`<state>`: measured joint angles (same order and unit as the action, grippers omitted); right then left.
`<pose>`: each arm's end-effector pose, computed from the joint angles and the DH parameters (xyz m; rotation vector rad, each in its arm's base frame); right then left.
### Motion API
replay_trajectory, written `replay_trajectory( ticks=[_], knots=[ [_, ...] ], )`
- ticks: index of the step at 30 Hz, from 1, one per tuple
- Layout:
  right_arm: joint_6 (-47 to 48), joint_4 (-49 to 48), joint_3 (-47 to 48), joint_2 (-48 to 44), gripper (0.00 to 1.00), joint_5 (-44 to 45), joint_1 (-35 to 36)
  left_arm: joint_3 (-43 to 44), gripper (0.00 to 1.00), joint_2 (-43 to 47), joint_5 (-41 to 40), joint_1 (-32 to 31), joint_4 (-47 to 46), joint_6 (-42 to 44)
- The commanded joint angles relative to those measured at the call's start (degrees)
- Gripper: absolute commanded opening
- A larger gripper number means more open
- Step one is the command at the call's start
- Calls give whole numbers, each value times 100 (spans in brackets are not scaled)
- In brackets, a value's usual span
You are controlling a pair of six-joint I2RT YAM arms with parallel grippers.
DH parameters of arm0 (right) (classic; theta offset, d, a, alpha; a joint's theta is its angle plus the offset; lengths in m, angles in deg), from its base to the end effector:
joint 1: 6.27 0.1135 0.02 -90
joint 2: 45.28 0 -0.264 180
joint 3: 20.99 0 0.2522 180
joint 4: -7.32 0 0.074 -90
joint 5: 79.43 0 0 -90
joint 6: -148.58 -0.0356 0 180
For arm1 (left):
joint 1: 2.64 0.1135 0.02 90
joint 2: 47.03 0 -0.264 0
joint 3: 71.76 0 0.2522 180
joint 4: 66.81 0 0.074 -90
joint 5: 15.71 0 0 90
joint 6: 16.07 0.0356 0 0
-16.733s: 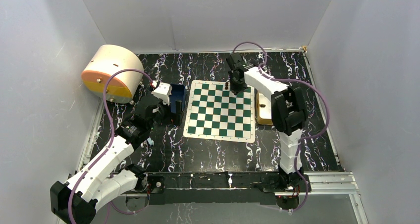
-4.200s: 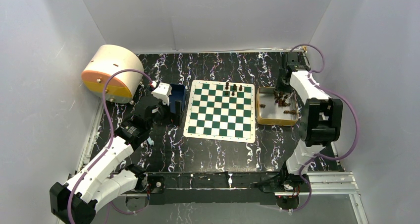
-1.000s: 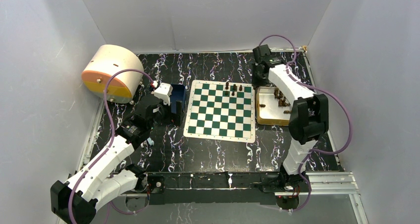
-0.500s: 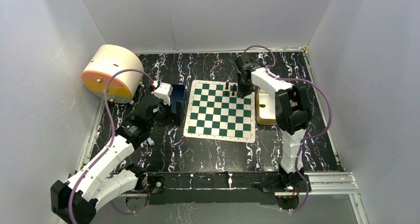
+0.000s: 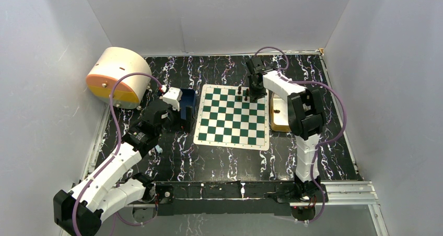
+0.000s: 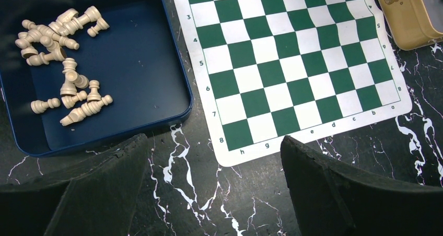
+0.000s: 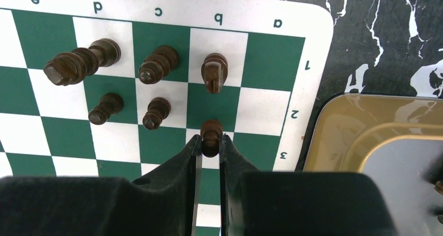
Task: Set up the chess pieces on the board
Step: Place the chess piece on the chessboard.
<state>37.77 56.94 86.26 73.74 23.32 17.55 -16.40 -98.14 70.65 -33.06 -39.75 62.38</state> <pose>0.4121 0.1734 0.1975 0.0058 2.5989 -0.0170 0.1794 -0.1027 0.2952 0.2849 1.9710 -0.4146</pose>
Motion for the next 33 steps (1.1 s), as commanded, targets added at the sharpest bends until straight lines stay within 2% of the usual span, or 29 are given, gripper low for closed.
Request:
replay_trajectory(
  ticks=[1, 25, 33],
  knots=[
    [-11, -107, 375, 75, 23, 141, 20, -17, 94, 75, -6, 36, -90, 30],
    [34, 9, 571, 364, 25, 227, 25, -21, 94, 161, -59, 36, -82, 48],
    [43, 62, 574, 409, 30, 228, 32, -21, 94, 171, -76, 36, -65, 48]
  ],
)
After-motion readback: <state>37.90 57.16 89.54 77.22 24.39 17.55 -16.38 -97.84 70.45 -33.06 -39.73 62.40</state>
